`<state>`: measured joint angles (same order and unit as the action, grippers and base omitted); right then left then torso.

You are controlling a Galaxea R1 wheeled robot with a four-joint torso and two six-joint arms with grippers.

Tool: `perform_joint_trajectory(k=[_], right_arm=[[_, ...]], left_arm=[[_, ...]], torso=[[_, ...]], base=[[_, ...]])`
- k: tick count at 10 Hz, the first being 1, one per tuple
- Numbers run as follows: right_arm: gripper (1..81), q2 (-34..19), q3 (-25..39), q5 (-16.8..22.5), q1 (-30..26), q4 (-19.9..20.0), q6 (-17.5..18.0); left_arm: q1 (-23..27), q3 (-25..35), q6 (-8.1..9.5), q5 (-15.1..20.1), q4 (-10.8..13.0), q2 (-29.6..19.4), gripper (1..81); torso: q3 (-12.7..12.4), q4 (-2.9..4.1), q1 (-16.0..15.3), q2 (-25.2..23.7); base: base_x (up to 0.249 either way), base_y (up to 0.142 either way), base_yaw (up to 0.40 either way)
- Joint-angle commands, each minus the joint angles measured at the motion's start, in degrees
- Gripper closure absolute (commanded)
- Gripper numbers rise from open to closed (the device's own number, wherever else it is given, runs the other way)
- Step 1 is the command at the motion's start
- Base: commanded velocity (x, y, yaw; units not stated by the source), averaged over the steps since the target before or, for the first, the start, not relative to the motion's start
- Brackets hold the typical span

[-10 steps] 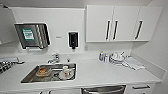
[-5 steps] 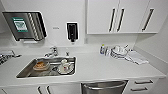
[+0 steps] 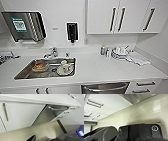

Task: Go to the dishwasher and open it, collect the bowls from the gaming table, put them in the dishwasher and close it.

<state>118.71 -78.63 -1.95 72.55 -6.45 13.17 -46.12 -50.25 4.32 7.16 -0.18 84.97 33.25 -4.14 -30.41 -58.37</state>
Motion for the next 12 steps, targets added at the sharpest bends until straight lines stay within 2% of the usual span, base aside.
perform_joint_trajectory(k=[1,3,4,6,7,8,9,12], right_arm=[[1.0,-3.19,1.65,2.3,-4.37,0.65,0.28],[1.0,-3.54,1.74,2.3,-4.29,0.74,0.28],[1.0,-3.89,1.91,2.21,-4.29,0.74,0.28],[1.0,-4.68,2.26,2.21,-4.9,1.0,1.42],[1.0,-4.95,2.88,2.21,-5.26,1.0,1.34],[1.0,-5.12,3.49,2.21,-5.78,1.0,1.42],[1.0,-5.39,4.2,2.3,-6.14,1.0,1.51],[1.0,-4.6,3.41,2.39,-6.22,1.09,1.51]], left_arm=[[4.94,6.74,-0.18,2.52,0.36,-6.65,1.0],[4.94,6.22,-0.18,2.34,0.36,-6.83,1.0],[5.37,3.79,-0.1,2.42,-0.25,-5.17,1.0],[6.96,3.23,-0.1,2.86,-0.7,-4.1,1.0],[9.5,3.4,-0.01,4.09,-1.22,-3.92,1.0],[13.09,3.49,-0.1,7.08,-2.54,-3.75,1.0],[16.77,4.98,-0.1,10.51,-3.77,-4.18,1.0],[27.16,9.37,-0.1,19.99,-6.4,-6.2,1.0]], torso=[[0.0,0.0,-3.67,-5.68],[0.02,0.0,-6.16,-9.66],[5.4,0.0,-7.58,-11.93],[6.23,0.0,-9.42,-14.93],[3.99,0.0,-10.4,-16.5],[4.02,0.0,-11.56,-18.36],[5.16,0.0,-12.41,-19.68],[6.05,0.0,-15.69,-24.85]], base=[[0.0,0.0,0.0],[0.0,0.0,0.0],[0.0,0.0,0.0],[0.0,0.0,0.0],[0.0,0.0,0.0],[0.0,0.0,0.0],[0.0,0.0,0.0],[0.0,0.0,0.0]])
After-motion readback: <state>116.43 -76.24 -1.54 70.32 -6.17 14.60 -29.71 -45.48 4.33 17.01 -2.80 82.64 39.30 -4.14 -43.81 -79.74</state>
